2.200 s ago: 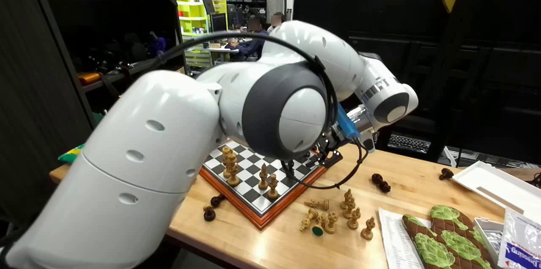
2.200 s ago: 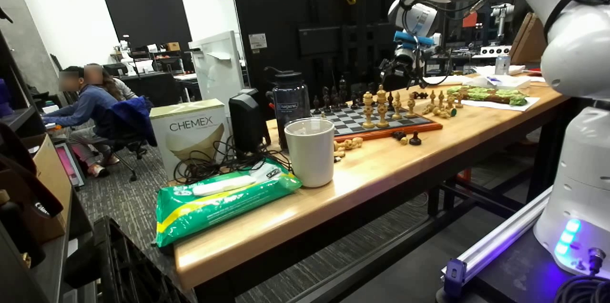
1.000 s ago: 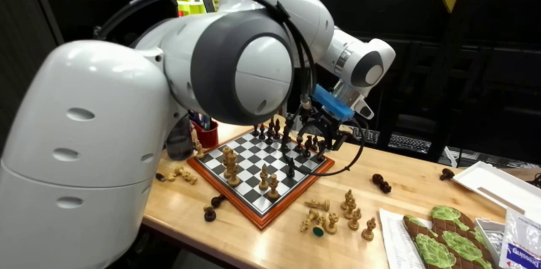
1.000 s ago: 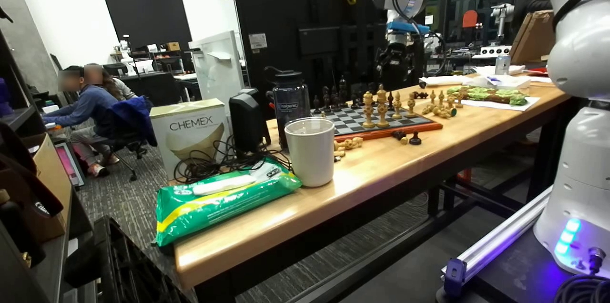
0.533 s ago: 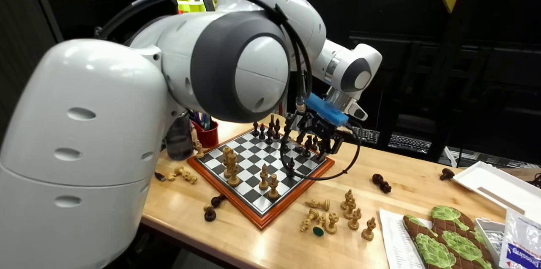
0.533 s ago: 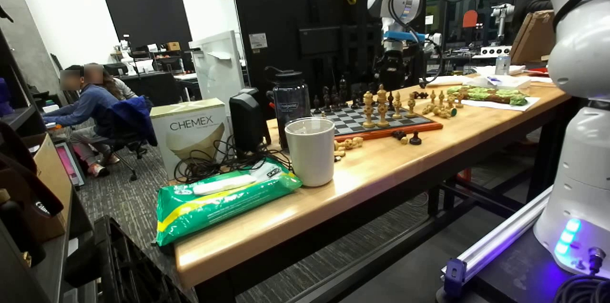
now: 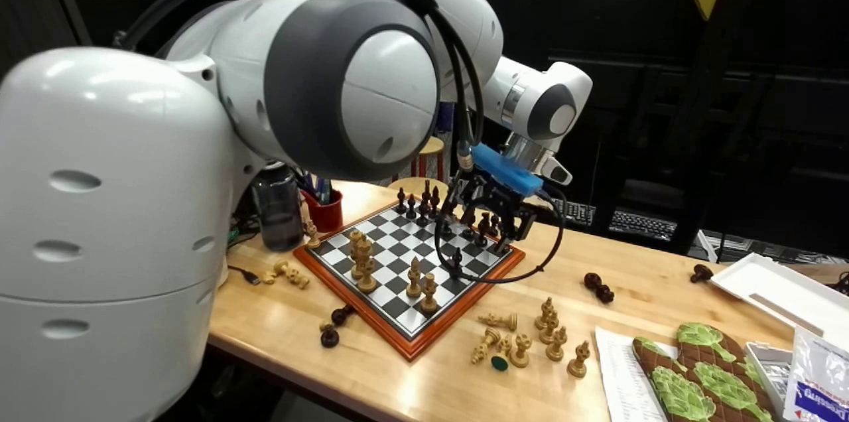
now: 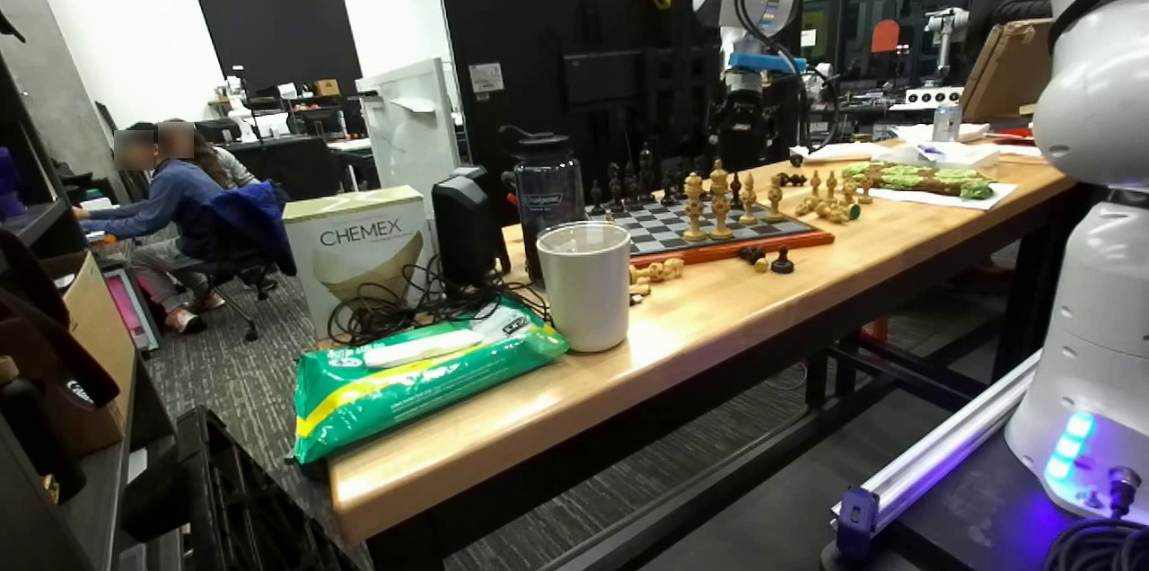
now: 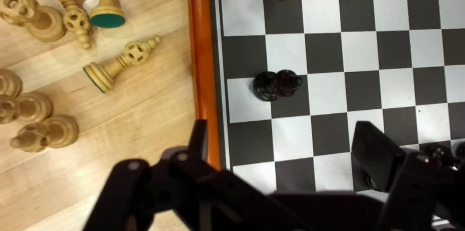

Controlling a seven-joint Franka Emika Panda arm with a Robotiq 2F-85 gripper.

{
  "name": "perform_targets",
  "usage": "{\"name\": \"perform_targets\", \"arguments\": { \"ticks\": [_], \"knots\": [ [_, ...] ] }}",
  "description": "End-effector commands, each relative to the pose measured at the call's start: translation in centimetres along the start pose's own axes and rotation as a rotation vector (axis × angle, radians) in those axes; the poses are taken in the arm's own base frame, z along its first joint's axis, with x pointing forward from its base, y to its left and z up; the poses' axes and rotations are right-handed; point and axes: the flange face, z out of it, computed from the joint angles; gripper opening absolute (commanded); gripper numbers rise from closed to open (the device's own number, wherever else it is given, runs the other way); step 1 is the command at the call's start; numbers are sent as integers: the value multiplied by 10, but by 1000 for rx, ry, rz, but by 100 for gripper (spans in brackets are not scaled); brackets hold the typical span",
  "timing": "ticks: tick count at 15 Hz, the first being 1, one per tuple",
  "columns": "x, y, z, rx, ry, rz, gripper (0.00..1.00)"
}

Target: Put the dark brown chess piece on the chess board

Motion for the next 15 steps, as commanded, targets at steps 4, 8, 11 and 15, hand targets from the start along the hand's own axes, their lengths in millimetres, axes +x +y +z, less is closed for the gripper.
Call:
{"name": "perform_targets", "arguments": {
  "ticks": [4,8,11,15],
  "knots": [
    [-31,-14,12,-39,27,-78,100],
    [-38,-16,24,-92,86,-75,100],
    [-23,-15,28,-76,64,-74,100],
    [-26,-15,27,-76,68,-76,100]
  ]
}}
